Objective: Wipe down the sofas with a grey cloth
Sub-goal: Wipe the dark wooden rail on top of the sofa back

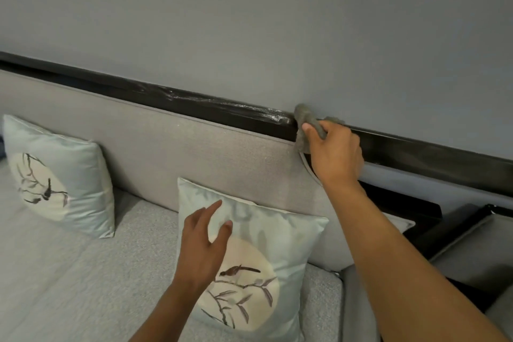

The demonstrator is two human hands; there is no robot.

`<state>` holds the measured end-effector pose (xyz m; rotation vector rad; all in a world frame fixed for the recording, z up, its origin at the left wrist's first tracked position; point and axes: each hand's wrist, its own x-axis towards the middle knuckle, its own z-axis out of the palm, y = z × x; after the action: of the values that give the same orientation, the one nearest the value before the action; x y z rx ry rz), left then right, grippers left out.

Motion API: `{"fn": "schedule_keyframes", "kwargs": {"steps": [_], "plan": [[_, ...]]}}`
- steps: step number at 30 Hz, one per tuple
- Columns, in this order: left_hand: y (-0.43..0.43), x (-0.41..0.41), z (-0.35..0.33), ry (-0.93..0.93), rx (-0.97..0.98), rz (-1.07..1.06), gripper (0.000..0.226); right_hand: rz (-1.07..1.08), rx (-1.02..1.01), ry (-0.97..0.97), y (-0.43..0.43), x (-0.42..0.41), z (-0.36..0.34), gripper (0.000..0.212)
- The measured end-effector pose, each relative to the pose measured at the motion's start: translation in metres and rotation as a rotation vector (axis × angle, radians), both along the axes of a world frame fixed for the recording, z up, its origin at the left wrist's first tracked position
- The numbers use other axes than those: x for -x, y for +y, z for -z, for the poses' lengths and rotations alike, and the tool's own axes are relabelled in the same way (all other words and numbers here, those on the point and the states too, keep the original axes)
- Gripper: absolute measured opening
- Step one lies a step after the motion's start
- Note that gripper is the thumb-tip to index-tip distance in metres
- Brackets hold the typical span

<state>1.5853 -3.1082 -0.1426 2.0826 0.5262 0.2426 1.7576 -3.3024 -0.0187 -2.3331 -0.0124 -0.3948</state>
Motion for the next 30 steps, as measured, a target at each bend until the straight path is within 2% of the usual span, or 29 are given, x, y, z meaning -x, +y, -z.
{"fn": "schedule_keyframes", "kwargs": {"steps": [4,7,13,16,18,24,30], "plan": [[0.018,-0.033,-0.045,-0.148,-0.019,0.016,0.045,-0.011,0.12,0.062,0.019,-0.006,-0.01,0.029],[0.024,-0.072,-0.06,-0.19,0.002,0.064,0.051,-0.002,0.194,0.089,0.03,-0.009,-0.014,0.026],[0.04,-0.142,-0.064,-0.231,-0.229,0.022,0.063,0.024,0.328,0.145,0.049,-0.026,-0.023,0.034],[0.052,-0.172,-0.063,-0.229,-0.282,0.063,0.06,-0.007,0.349,0.137,0.09,-0.032,-0.022,0.033],[0.053,-0.177,-0.058,-0.246,-0.273,0.064,0.057,-0.007,0.355,0.138,0.102,-0.034,-0.02,0.034],[0.061,-0.172,-0.041,-0.294,-0.267,0.125,0.062,0.229,0.382,0.202,0.086,-0.038,-0.024,0.04],[0.067,-0.169,-0.041,-0.27,-0.31,0.199,0.073,0.06,0.437,0.152,0.138,-0.046,-0.02,0.037]]}}
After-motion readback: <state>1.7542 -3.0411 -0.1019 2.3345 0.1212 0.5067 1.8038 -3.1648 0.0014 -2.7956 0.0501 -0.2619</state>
